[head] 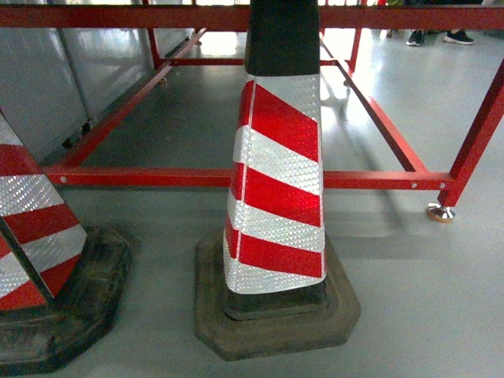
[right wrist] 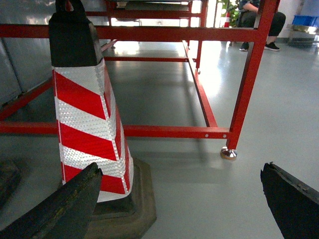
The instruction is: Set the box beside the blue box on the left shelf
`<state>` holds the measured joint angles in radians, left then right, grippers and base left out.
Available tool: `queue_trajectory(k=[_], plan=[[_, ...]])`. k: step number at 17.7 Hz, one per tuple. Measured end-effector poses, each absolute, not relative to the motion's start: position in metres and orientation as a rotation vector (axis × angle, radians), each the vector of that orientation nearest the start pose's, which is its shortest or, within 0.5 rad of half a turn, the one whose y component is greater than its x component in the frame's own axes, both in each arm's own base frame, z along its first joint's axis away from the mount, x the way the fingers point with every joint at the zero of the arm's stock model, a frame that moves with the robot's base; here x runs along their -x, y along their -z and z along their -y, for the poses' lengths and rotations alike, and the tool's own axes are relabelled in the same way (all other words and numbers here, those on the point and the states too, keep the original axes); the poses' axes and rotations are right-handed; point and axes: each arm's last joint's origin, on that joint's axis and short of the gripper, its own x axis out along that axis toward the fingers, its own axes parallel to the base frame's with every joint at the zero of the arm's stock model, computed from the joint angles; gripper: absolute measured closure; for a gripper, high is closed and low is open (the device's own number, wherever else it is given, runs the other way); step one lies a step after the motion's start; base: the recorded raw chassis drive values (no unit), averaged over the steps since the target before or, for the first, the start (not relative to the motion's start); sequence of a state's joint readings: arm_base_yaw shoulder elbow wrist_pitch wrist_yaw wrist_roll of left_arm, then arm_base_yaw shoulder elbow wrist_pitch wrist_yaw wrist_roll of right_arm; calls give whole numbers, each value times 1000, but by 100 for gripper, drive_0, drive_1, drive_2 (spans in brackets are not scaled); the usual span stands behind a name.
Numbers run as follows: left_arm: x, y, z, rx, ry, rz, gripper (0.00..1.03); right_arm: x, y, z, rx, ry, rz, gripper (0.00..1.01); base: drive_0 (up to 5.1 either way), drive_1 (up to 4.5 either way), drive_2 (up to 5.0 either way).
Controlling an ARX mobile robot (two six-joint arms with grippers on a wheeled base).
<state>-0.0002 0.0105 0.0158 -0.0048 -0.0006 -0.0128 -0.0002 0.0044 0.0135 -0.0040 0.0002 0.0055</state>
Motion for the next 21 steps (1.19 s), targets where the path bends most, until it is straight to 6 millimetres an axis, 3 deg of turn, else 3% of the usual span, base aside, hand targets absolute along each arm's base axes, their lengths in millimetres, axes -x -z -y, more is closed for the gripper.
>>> queue_trajectory(k=[21], plan=[[-97,-168,0,10,0,1,5,-97,-167,0,-3,2,4,3,0,0,0]])
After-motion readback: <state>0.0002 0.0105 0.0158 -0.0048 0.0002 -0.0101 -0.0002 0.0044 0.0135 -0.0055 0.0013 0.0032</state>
